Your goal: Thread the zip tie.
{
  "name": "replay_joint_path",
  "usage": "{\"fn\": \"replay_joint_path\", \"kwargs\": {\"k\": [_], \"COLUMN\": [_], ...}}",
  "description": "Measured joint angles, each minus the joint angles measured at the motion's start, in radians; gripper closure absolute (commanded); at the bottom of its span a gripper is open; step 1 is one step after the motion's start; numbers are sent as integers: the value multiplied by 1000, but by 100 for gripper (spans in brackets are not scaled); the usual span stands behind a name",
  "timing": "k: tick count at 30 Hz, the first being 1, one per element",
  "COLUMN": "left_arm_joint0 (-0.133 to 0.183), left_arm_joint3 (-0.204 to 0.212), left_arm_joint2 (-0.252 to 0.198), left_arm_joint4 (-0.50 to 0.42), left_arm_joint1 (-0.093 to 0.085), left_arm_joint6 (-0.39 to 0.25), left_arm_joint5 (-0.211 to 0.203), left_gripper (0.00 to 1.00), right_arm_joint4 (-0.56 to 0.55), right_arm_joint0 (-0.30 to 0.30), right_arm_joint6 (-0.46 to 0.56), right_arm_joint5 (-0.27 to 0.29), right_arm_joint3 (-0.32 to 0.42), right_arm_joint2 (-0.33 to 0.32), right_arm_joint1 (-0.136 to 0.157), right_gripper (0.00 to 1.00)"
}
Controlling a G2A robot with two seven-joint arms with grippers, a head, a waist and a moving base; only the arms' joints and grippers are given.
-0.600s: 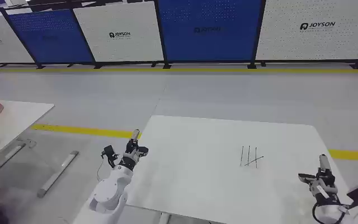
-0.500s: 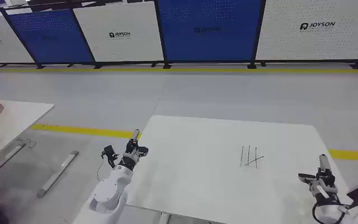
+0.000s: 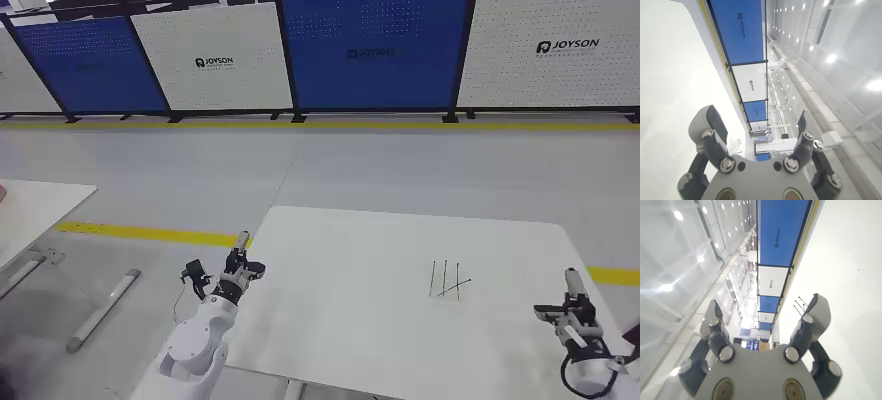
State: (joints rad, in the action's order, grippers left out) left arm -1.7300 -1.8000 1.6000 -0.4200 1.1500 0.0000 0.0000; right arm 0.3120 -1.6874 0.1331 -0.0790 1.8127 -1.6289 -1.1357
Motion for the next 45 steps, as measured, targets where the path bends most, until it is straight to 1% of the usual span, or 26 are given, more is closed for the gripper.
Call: {"fn": "replay_joint_path", "kwargs": {"k": [3,6,7,9,10,11,13,15,17,19,35,38,41,43,45], "left_arm_joint0": [0,0,0,0,0,0,0,0,0,0,0,0,0,0,0], "left_arm_joint3": [0,0,0,0,0,0,0,0,0,0,0,0,0,0,0], "left_arm_joint2": [0,0,0,0,0,0,0,0,0,0,0,0,0,0,0], "left_arm_joint4": [0,0,0,0,0,0,0,0,0,0,0,0,0,0,0], "left_arm_joint1": [0,0,0,0,0,0,0,0,0,0,0,0,0,0,0], "left_arm_joint6": [0,0,0,0,0,0,0,0,0,0,0,0,0,0,0], "left_arm_joint5": [0,0,0,0,0,0,0,0,0,0,0,0,0,0,0], "left_gripper": [0,0,0,0,0,0,0,0,0,0,0,0,0,0,0], "right_arm_joint4": [-48,-103,-124,-127,-118,-114,-113,-113,-113,-113,-119,-158,-192,-231,-297], "right_arm_joint0": [31,80,109,161,191,200,192,189,189,189,194,234,289,322,364], "right_arm_joint6": [121,274,343,471,574,642,727,715,629,589,593,632,682,722,768], "right_arm_joint5": [-64,-135,-170,-227,-256,-262,-258,-256,-255,-256,-256,-261,-261,-261,-261], "right_arm_joint3": [12,16,7,-24,-44,-48,-46,-45,-45,-45,-49,-84,-118,-132,-155], "right_arm_joint2": [-19,-29,-27,-15,-11,-11,-11,-11,-11,-11,-13,-15,-17,-15,-4], "right_arm_joint1": [11,25,31,41,45,46,45,45,45,45,46,54,65,73,83], "right_gripper": [0,0,0,0,0,0,0,0,0,0,0,0,0,0,0]}}
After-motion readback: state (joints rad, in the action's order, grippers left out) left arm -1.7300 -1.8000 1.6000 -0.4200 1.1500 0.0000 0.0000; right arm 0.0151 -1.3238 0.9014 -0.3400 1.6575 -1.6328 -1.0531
